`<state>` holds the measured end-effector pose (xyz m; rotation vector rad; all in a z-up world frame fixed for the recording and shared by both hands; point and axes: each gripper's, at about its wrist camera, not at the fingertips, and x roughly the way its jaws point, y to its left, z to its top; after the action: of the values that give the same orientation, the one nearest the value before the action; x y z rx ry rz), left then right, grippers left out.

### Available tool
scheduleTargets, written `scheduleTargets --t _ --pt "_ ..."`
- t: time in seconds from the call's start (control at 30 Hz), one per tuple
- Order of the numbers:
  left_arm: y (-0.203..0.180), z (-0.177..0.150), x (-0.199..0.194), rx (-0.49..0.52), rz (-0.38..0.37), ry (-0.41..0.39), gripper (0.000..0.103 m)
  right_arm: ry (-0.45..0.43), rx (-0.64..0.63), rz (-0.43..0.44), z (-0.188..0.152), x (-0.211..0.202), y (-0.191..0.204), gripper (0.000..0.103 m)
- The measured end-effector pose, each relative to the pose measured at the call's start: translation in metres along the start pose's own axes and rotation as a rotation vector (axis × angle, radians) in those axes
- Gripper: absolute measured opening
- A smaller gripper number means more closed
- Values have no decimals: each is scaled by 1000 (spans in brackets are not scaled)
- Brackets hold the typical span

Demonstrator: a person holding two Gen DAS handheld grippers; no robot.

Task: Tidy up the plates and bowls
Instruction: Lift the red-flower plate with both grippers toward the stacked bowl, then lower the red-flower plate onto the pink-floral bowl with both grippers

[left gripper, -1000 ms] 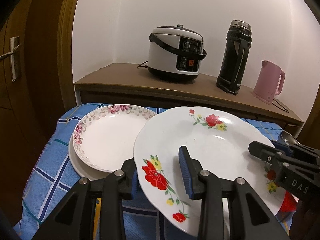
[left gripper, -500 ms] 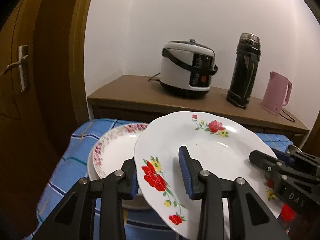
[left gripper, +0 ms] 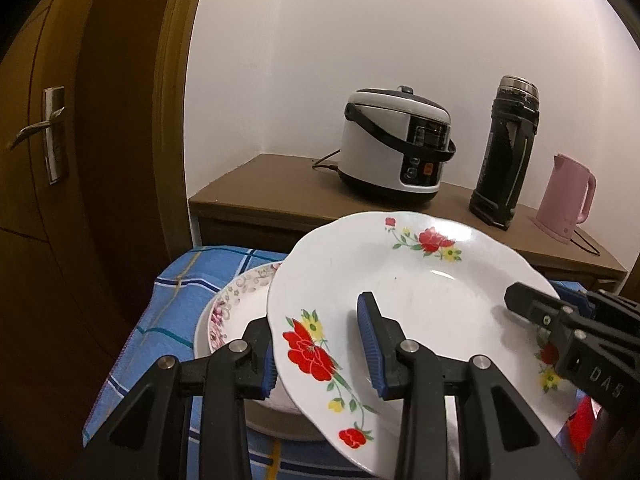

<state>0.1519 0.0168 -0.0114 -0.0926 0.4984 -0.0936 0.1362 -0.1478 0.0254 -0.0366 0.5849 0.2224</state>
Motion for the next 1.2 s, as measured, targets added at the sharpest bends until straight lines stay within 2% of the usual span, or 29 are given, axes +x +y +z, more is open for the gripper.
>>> scheduleTargets --t 0.6,1.2 --pt "25 17 17 -28 19 -30 37 -17 -17 1 17 27 18 27" --pt "40 15 37 -42 54 -54 37 6 -17 10 8 60 26 27"
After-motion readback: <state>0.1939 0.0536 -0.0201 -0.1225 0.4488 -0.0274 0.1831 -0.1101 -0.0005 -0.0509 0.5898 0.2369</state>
